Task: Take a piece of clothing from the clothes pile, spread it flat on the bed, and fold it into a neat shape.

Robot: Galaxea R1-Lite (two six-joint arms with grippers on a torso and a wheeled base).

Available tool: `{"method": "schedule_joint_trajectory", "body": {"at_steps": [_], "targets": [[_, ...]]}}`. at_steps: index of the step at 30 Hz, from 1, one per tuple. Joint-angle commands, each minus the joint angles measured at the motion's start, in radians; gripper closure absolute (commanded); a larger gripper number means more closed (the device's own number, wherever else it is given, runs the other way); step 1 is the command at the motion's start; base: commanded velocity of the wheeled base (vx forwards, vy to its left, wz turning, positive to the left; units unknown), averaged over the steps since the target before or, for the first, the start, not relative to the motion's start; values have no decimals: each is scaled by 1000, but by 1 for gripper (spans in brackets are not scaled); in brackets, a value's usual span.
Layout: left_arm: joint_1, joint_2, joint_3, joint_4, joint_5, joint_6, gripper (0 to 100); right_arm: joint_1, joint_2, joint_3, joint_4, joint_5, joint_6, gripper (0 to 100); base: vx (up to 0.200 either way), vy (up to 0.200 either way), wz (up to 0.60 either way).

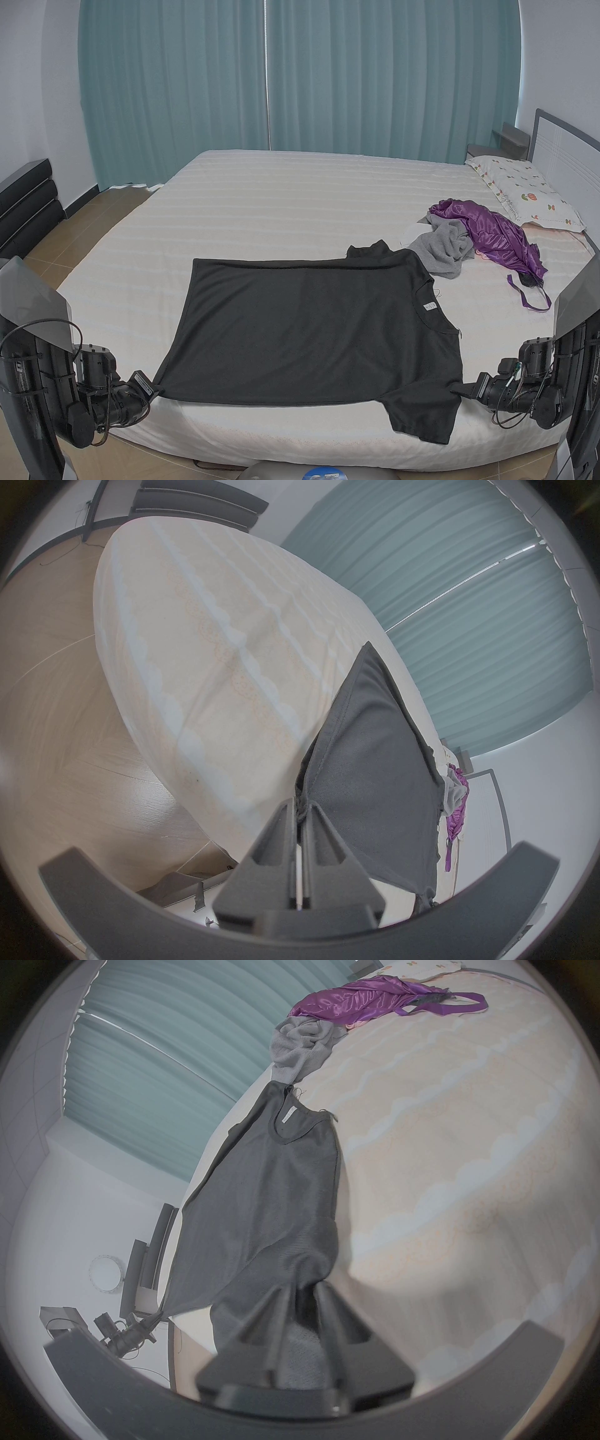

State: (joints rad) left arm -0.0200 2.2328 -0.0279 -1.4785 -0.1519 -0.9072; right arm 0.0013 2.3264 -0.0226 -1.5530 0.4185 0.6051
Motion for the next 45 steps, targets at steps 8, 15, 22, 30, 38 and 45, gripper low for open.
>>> {"method": "schedule_joint_trajectory", "body": {"at_steps": [8, 15, 22, 30, 38, 45], "targets": [[0, 8, -1, 0, 2, 1, 100, 16, 4, 15, -15, 71, -4, 0, 0, 0, 0], [0, 8, 0, 0, 2, 1, 100, 37, -2, -20, -15, 83, 10, 100, 0, 0, 0], [0, 8, -1, 0, 2, 2, 100, 34, -10, -5, -15, 74, 10, 100, 0, 0, 0], [2, -8, 14, -11, 8, 7, 100, -32, -87, 23, 4, 72, 5, 100, 0, 0, 0], [28, -38, 26, -42, 17, 10, 100, -37, -105, 23, 100, 77, -76, 100, 0, 0, 0], [40, -68, 28, 0, 34, 47, 100, -81, -137, 23, 225, 88, -202, 100, 0, 0, 0]]}}
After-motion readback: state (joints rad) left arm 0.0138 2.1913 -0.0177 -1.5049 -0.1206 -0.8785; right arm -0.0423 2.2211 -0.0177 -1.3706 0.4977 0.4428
